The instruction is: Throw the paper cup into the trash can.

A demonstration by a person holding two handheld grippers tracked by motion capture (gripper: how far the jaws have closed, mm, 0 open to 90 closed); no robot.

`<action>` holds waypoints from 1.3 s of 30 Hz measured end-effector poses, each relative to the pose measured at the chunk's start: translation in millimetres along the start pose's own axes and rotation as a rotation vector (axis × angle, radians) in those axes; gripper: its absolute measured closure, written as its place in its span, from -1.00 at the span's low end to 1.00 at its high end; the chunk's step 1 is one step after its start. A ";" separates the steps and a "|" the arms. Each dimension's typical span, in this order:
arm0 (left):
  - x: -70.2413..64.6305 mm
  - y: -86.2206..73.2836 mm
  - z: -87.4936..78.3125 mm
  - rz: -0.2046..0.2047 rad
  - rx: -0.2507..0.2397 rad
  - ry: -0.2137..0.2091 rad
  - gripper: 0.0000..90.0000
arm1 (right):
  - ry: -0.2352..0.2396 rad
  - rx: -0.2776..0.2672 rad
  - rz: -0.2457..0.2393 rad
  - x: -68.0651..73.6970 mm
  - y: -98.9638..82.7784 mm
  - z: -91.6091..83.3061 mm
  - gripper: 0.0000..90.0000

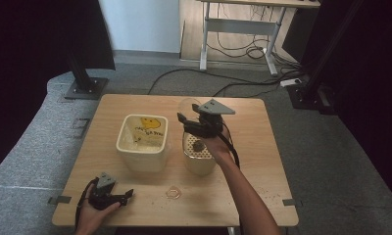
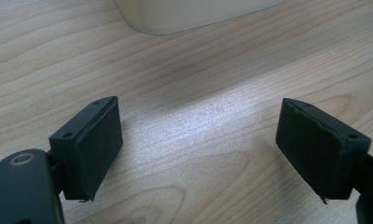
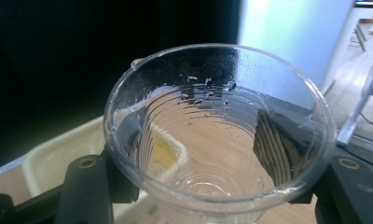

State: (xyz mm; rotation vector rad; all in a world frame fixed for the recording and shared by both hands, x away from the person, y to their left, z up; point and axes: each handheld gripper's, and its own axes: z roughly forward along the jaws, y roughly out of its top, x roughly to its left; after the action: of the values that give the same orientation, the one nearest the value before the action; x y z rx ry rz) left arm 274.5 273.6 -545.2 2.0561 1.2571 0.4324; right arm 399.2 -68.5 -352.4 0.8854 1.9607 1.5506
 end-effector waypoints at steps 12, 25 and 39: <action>0.4 -0.7 -0.4 0.008 0.000 -0.006 -0.68 | 0.106 0.039 -0.024 48.9 14.4 69.1 -0.20; 0.5 -0.8 -0.6 0.009 0.001 -0.008 -0.68 | 0.154 0.120 0.006 70.2 5.6 112.6 -0.60; 0.4 -0.8 -0.6 0.012 0.002 -0.004 -0.68 | 0.117 0.096 0.008 47.0 1.2 83.9 -0.60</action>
State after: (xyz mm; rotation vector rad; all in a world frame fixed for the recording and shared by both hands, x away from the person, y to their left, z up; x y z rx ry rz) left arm 273.8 274.4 -545.3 2.0659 1.2435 0.4323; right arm 427.8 21.5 -370.3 0.8584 2.1323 1.5557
